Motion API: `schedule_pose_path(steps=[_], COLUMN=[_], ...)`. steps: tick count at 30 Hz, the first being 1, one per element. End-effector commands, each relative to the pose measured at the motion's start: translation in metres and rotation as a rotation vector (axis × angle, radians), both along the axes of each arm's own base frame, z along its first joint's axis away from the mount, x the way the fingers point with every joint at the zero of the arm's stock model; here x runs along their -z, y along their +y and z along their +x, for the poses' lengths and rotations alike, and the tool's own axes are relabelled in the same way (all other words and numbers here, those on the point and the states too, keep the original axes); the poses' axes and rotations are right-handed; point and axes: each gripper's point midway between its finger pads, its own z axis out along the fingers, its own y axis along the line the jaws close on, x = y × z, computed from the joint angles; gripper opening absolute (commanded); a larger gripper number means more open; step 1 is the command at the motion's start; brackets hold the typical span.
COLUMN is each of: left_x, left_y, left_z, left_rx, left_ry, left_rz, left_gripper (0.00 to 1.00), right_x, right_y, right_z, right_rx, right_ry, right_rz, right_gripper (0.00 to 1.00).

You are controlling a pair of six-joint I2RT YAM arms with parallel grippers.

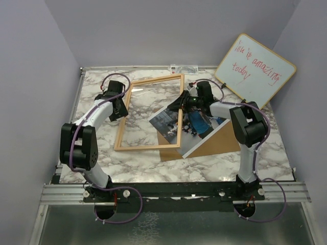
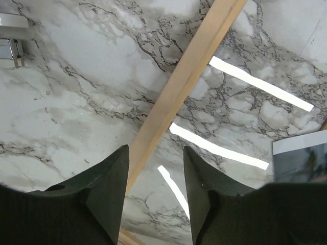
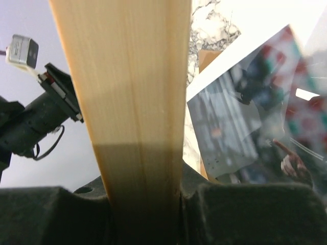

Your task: Put the photo into the frame

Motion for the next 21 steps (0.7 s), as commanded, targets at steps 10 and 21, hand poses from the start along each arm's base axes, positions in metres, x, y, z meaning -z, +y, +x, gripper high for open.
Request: schedule_pose_path(steps=[10, 21], left_x=[-0.005, -0.031], left_y=[-0.063, 0.011], left_z=[-0.023, -0.006], left_rx=[0.25, 0.001], left_ry=[-0.02, -0.098], left_rz=[-0.288, 0.068], left_gripper=[0.57, 0.76], right_x=[0.015, -0.031], right_y=[0.014, 0.019], right_z=[0.022, 0.001], right_rx=[0.016, -0.098], right_ry=[-0.037, -0.138], right_rz=[-0.04, 0.035], right_gripper=[0.39, 0.01])
